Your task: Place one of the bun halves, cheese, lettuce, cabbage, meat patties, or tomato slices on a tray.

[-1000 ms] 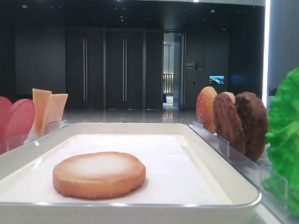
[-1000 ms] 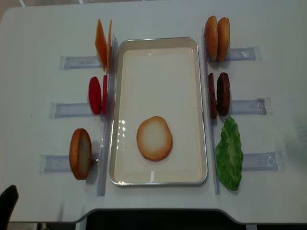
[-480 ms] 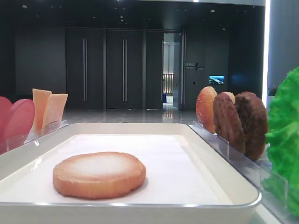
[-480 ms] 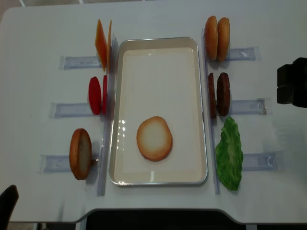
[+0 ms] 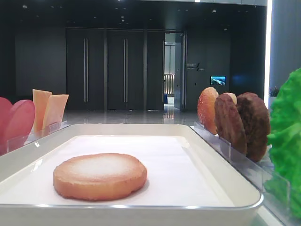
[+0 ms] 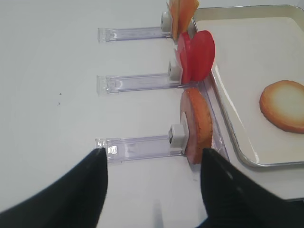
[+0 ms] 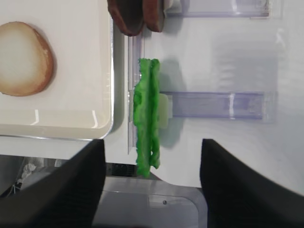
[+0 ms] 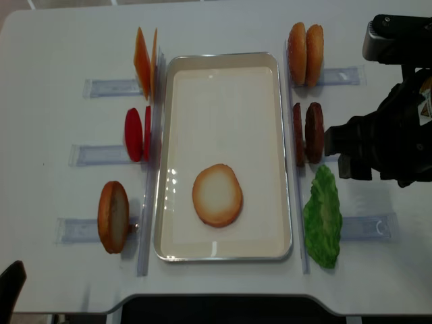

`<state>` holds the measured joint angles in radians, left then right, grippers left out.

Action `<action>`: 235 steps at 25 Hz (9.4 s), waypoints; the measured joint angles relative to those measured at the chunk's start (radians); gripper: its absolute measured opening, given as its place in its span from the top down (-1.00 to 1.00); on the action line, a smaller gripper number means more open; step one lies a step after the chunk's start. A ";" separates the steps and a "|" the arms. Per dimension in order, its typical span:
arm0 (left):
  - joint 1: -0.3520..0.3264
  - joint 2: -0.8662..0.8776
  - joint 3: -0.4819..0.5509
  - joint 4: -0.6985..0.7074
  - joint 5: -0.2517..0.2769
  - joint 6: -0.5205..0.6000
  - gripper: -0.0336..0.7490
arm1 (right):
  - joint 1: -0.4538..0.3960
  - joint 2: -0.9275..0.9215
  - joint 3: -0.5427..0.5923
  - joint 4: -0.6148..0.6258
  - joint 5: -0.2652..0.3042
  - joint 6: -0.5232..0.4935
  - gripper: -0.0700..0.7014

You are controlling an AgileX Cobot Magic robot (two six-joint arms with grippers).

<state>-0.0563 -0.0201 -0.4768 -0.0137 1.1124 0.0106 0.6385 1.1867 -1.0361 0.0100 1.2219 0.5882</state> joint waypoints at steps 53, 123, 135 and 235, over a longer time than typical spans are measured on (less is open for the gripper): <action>0.000 0.000 0.000 -0.005 0.000 0.004 -0.29 | 0.106 0.228 0.071 -0.063 -0.144 0.069 -0.26; 0.000 0.000 0.000 -0.005 0.000 0.004 -0.29 | 0.128 0.240 -0.202 0.347 -0.377 -0.243 0.78; 0.000 0.000 0.000 -0.005 0.000 0.004 -0.29 | 0.128 0.417 -0.187 0.739 -0.482 -0.630 0.78; 0.000 0.000 0.000 -0.005 0.000 0.004 -0.29 | 0.028 0.619 -0.162 0.539 -0.469 -0.675 -0.31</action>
<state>-0.0563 -0.0201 -0.4768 -0.0186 1.1124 0.0143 0.6664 1.8053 -1.1980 0.5489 0.7529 -0.0870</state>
